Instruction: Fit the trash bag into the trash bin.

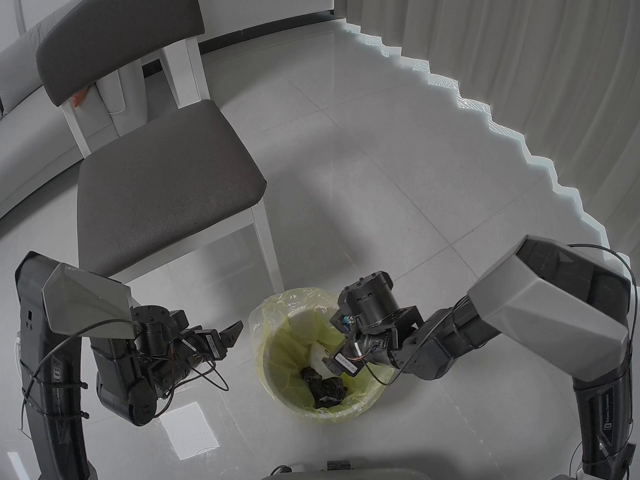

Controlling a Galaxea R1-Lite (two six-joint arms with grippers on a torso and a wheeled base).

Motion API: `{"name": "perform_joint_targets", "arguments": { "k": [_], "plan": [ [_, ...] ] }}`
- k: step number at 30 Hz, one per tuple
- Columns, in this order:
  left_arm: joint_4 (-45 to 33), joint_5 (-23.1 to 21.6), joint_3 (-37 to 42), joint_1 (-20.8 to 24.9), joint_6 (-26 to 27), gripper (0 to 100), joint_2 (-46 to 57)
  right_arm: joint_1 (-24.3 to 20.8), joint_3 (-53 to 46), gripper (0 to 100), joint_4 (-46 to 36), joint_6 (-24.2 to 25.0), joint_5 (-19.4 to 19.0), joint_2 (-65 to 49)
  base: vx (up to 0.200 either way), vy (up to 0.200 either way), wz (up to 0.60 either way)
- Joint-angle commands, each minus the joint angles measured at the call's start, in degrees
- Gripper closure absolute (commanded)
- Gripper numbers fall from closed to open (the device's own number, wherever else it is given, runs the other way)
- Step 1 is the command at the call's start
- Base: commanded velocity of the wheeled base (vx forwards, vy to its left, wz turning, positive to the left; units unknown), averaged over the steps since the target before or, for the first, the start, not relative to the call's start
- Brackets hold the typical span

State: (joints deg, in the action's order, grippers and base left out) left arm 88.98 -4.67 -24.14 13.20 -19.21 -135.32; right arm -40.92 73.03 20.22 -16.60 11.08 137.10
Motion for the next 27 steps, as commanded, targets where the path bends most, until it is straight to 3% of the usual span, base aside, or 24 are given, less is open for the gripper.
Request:
{"name": "perform_joint_targets", "arguments": {
  "k": [1,15,27],
  "plan": [
    [1.0,0.0,-3.8,1.6,0.0,0,-2.4,5.2,-3.0,0,0.0,-0.1,-0.1,-4.0,0.0,0.0,0.0],
    [1.0,0.5,-3.3,1.2,0.0,0,-3.0,15.3,-0.1,0,0.9,-0.1,-0.8,-2.2,0.0,0.0,0.0],
    [1.0,1.2,-4.8,1.6,0.2,0,-5.0,16.2,-0.1,0,2.3,-0.1,-0.9,3.3,0.0,0.0,0.0]
  ]
}}
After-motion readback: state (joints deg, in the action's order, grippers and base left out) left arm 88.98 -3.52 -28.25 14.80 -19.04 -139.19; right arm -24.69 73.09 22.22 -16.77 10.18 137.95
